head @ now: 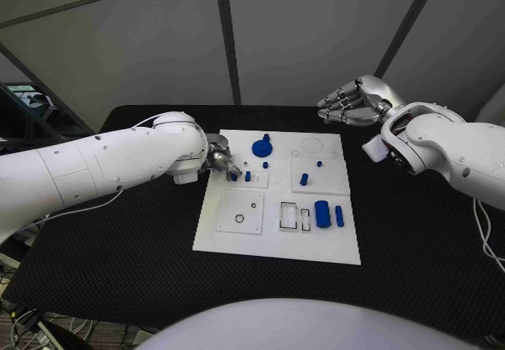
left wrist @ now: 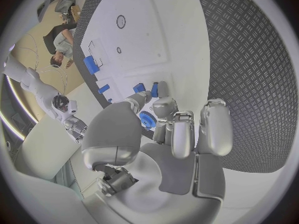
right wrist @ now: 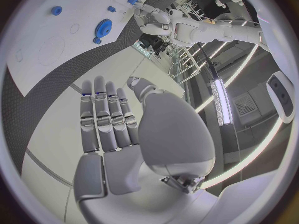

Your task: Assemble the parts on the task board

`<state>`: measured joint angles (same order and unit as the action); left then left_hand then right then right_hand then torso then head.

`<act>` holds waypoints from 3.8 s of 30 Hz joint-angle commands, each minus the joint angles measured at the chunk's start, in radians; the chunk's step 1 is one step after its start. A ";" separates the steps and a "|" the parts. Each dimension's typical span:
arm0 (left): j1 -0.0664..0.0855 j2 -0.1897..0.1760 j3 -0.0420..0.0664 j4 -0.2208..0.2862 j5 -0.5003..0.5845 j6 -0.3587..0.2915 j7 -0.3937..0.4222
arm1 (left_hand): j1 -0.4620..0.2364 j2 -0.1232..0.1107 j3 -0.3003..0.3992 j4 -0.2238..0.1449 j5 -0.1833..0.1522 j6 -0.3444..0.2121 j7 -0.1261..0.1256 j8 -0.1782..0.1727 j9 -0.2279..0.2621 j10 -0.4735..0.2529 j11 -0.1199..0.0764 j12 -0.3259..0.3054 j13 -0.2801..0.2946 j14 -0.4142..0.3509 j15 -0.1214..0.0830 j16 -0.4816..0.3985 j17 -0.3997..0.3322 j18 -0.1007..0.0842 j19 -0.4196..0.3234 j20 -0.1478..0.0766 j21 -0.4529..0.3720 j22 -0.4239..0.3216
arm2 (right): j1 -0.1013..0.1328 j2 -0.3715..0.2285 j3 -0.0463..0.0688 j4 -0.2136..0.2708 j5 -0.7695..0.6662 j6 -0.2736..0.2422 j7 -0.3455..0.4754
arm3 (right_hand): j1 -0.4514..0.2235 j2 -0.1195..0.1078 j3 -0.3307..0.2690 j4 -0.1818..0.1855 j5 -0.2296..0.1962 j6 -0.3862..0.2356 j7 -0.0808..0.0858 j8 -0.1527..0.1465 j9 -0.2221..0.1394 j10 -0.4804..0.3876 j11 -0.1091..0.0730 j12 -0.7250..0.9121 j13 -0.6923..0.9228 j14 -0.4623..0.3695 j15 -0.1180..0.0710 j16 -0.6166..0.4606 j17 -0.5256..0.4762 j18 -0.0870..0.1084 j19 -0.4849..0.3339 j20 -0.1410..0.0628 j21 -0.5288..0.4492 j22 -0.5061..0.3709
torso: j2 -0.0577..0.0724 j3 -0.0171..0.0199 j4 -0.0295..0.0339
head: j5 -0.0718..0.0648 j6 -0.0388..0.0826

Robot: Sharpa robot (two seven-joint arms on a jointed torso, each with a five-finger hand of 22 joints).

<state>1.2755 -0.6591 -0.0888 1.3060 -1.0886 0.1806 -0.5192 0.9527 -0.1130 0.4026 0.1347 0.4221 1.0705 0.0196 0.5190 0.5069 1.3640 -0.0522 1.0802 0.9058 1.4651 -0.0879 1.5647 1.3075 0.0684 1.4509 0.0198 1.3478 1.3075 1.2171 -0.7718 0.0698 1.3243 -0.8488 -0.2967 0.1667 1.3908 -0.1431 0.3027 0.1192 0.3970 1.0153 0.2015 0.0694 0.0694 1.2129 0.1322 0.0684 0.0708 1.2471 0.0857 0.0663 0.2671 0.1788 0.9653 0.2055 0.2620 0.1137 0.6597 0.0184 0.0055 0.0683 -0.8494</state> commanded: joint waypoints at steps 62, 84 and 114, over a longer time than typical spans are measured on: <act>-0.039 0.089 -0.019 -0.056 -0.413 -0.414 0.553 | 0.522 -0.055 -0.192 0.026 -0.235 -0.102 0.093 -0.318 -0.326 -0.363 0.128 -0.711 -0.779 -0.038 0.087 -0.286 -0.280 0.051 -0.105 0.080 -0.410 -0.120 | 0.001 0.012 0.000 -0.002 -0.002 0.007 0.000 | -0.012 0.004 0.007 -0.001 0.011 -0.012 0.001 -0.001 0.000 -0.008 0.000 -0.002 -0.001 -0.008 0.000 -0.003 -0.004 0.004 0.006 0.002 -0.009 -0.004 | 0.000 -0.0007 -0.0006 | -0.027 0.038; -0.060 0.141 -0.020 -0.120 -0.444 -0.368 0.511 | 0.534 -0.044 -0.168 0.025 -0.233 -0.078 0.098 -0.335 -0.338 -0.333 0.129 -0.742 -0.800 -0.008 0.086 -0.251 -0.255 0.032 -0.057 0.078 -0.290 -0.035 | 0.001 0.021 0.000 -0.003 -0.002 0.006 0.001 | -0.011 0.005 0.007 -0.002 0.011 -0.012 0.001 -0.001 0.000 -0.009 0.000 -0.001 -0.001 -0.008 0.000 -0.003 -0.004 0.004 0.006 0.002 -0.009 -0.005 | 0.000 -0.0007 0.0001 | -0.033 0.037; -0.066 0.171 -0.019 -0.161 -0.444 -0.330 0.491 | 0.567 -0.035 -0.053 -0.008 -0.234 -0.046 0.108 -0.355 -0.351 -0.263 0.118 -0.774 -0.816 0.000 0.076 -0.238 -0.259 0.022 -0.039 0.071 -0.224 0.020 | 0.001 0.028 0.000 -0.005 -0.003 0.009 0.001 | -0.010 0.007 0.010 -0.003 0.014 -0.012 0.001 -0.001 0.000 -0.009 0.000 -0.001 -0.001 -0.008 0.000 -0.002 -0.005 0.005 0.007 0.002 -0.011 -0.006 | -0.001 -0.0004 0.0006 | -0.034 0.031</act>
<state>1.2095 -0.4883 -0.1073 1.1455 -1.5240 -0.1704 -0.0191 1.5084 -0.1473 0.3452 0.1266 0.1917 1.0187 0.1284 0.1672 0.1562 1.0963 0.0660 0.3125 0.0886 1.4600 -0.0073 1.3228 1.0494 0.1135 1.4063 0.0894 1.1219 1.3081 1.2165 -0.7440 0.0696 1.3179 -0.8492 -0.2931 0.1640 1.3869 -0.1392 0.3052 0.1164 0.4048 1.0087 0.2019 0.0694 0.0695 1.2129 0.1323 0.0684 0.0708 1.2472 0.0857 0.0663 0.2638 0.1788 0.9653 0.2055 0.2545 0.1089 0.6587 0.0179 0.0061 0.0353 -0.8178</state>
